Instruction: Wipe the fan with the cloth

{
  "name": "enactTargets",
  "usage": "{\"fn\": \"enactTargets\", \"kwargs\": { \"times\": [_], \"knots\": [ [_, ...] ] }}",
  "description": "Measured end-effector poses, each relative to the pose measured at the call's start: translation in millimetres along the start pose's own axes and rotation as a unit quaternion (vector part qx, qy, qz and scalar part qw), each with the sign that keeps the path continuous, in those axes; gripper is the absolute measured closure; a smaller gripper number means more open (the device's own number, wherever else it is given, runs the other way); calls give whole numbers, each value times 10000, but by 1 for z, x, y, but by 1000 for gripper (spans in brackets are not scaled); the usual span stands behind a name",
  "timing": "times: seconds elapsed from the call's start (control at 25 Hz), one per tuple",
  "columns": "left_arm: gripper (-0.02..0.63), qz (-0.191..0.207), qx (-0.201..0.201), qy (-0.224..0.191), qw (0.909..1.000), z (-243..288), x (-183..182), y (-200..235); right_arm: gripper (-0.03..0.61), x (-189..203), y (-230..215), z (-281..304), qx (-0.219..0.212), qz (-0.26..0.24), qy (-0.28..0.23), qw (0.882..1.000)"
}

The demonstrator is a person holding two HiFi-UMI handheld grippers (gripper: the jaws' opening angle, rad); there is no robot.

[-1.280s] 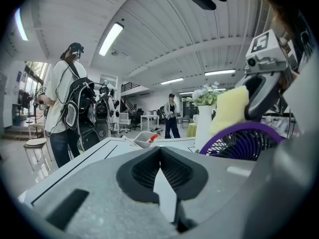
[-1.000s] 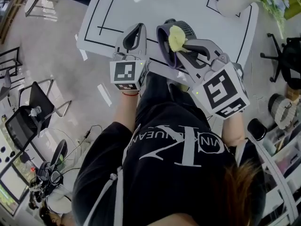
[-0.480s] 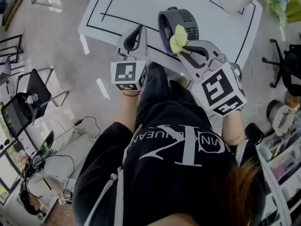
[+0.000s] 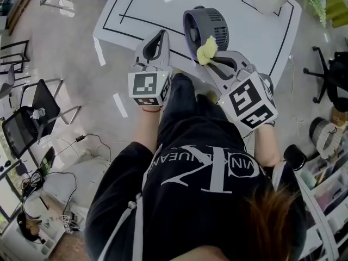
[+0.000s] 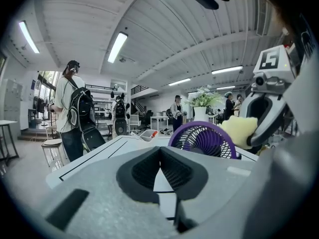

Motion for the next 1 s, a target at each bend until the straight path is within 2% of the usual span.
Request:
{"fn": "enactTargets", "kwargs": {
  "times": [0.16, 0.28, 0.36, 0.52, 0.64, 0.76, 0.84, 0.92, 1.0],
  "knots": [
    [603, 73, -42, 33, 10000, -10, -1, 2, 538, 5, 4, 2, 64, 22, -40, 10000],
    [603, 195, 89, 63, 9997, -13, -1, 4, 538, 4, 8, 1, 247, -17, -173, 9995],
    [603, 311, 295, -1, 9991, -5, -4, 8, 538, -4, 9, -1, 423, -16, -407, 9983],
    [603, 450, 964, -155, 9942, 31, -12, 24, 538, -22, 14, 7, 895, 515, -995, 9897],
    [603, 569, 1672, -357, 9836, 63, -22, 38, 538, -33, 9, 16, 1620, 859, -1206, 9756],
    [603, 567, 2480, -549, 9656, 80, -29, 59, 538, -47, 10, 24, 2661, 1213, -1324, 9471],
    [603, 580, 2871, -456, 9551, 89, -20, 80, 538, -63, 15, 34, 3252, 1093, -1309, 9301],
    [603, 596, 3129, -285, 9475, 97, -9, 100, 538, -81, 23, 51, 3567, 1048, -1329, 9188],
    [603, 593, 3440, -184, 9369, 100, -4, 108, 538, -90, 30, 72, 3616, 1361, -1214, 9143]
  ]
}}
Point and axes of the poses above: the fingertips, and each gripper's own axes: z forward along the fingers, y to its left, x out of its underside, the point moved 5 cm from there along -z, backward along the fingers, and after that the axes turned 5 degrees about -x, right-handed, at the moved point
